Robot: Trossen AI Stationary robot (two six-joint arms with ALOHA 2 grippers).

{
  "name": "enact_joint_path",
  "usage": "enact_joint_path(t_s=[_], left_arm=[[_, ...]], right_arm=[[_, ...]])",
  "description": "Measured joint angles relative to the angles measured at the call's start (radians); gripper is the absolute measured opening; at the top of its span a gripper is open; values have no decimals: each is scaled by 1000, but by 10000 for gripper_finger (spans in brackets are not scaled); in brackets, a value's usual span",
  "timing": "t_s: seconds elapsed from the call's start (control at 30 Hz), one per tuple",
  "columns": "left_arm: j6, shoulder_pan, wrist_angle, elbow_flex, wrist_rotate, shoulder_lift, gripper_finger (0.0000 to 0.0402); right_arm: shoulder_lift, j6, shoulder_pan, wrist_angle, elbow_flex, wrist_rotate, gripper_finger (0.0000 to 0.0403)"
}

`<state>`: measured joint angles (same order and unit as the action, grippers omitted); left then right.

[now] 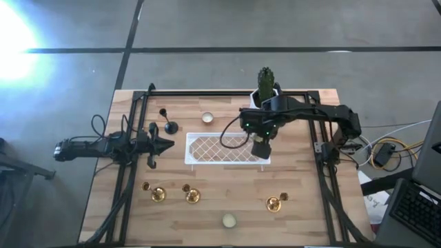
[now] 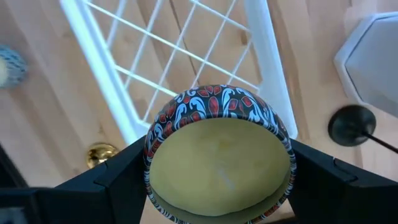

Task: Pick & Place candle stick holders
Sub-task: Put the red scented candle on the shelf

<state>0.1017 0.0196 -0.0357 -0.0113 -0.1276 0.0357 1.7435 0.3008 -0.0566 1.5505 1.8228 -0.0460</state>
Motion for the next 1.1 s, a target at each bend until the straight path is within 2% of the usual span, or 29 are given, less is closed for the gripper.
enact_joint_path(t_s=[0.3,0.63,1.1], left_arm=[[0,0,0,0,0,0,37],[0,0,0,0,0,0,37],[0,0,0,0,0,0,37]], right_arm=[[0,-91,-30,-44,-78,73,291],[-1,-129,-54,-74,-102,68,290],[-3,-185,-76,-155,-213,27,290]])
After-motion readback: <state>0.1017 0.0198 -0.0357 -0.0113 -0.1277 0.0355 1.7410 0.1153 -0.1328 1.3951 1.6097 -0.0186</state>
